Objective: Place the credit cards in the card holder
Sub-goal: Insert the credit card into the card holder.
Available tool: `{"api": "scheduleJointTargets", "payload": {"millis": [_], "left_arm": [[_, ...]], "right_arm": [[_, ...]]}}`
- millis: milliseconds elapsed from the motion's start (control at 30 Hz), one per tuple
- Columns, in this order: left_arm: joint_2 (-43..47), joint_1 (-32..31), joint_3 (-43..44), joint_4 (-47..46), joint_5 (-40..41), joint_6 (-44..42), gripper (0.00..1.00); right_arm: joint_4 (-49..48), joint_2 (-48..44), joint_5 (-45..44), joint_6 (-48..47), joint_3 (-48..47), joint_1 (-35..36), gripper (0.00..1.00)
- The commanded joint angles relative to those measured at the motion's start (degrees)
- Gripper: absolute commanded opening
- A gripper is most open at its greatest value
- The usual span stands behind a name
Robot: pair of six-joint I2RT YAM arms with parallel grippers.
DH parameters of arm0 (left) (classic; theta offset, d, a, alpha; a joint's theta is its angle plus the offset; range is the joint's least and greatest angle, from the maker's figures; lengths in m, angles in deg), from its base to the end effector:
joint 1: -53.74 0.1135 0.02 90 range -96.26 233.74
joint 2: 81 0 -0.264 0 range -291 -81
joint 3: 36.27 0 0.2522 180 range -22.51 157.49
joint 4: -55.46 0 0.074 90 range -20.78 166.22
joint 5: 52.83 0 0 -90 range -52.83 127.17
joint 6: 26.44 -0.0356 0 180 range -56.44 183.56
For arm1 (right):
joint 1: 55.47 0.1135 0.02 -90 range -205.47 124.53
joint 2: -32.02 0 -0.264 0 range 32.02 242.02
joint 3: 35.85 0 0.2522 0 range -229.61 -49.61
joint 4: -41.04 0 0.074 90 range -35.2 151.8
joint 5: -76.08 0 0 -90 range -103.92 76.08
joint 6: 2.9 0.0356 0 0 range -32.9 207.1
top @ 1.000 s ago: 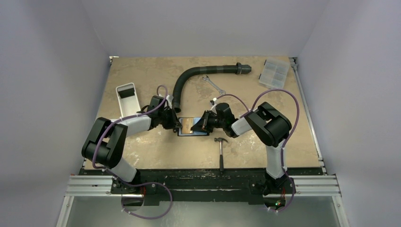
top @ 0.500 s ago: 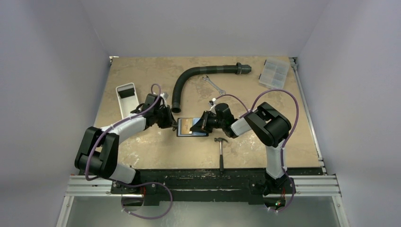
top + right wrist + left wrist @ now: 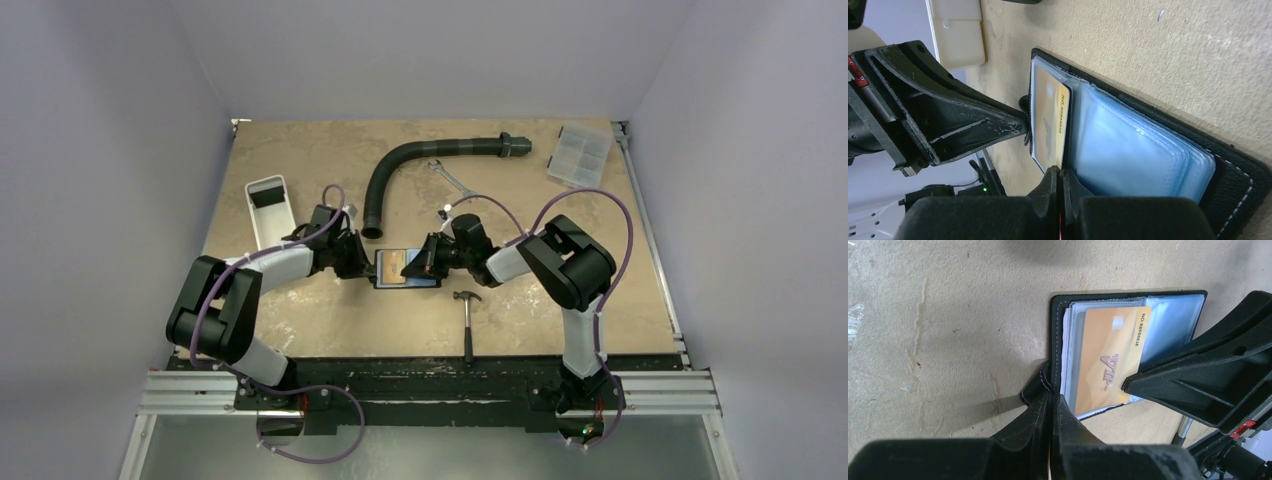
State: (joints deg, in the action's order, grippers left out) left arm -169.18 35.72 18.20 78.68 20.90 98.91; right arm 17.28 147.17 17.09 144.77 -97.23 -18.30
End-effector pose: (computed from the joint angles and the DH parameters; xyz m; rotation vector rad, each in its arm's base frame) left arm 0.2636 -0.0962 0.1467 -0.2898 2.6526 -0.6959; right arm 0.2852 0.2392 0.0968 0.0487 2.4203 1.4647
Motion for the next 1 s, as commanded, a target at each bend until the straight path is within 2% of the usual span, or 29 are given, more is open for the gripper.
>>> {"api": "scheduleJointTargets", "payload": {"millis": [0, 367, 567, 667, 800, 900, 967], "left_arm": [[-2.2, -0.9, -1.5, -2.4, 1.0, 0.2, 0.00], [-2.9, -2.7, -0.9, -2.9, 1.0, 0.4, 0.00], [-2.3, -2.9, -1.1, -2.6, 1.0, 0.5, 0.00], [-1.4, -2.8, -0.8, -1.6, 1.0, 0.3, 0.00], [1.5, -1.9, 0.2, 1.6, 0.9, -1.1, 0.01], [4.9, -1.5, 1.5, 4.5, 1.7, -2.5, 0.07], [7.1, -1.4, 2.6, 6.9, 2.7, -3.1, 0.13]], "right_arm": [[2.7, 1.3, -1.1, -3.1, -1.8, 0.5, 0.00], [7.7, 2.7, -1.7, -4.7, -7.2, 2.5, 0.00], [7.7, 1.7, -1.5, -3.9, -6.5, 2.6, 0.02], [8.5, 0.2, -1.5, -4.0, -5.7, 2.6, 0.06], [14.5, -4.7, -3.6, -8.7, -4.4, 2.0, 0.21], [19.6, -8.1, -2.8, -15.6, -5.7, 1.7, 0.34], [25.8, -9.3, -3.8, -20.9, -7.9, 1.7, 0.39]]}}
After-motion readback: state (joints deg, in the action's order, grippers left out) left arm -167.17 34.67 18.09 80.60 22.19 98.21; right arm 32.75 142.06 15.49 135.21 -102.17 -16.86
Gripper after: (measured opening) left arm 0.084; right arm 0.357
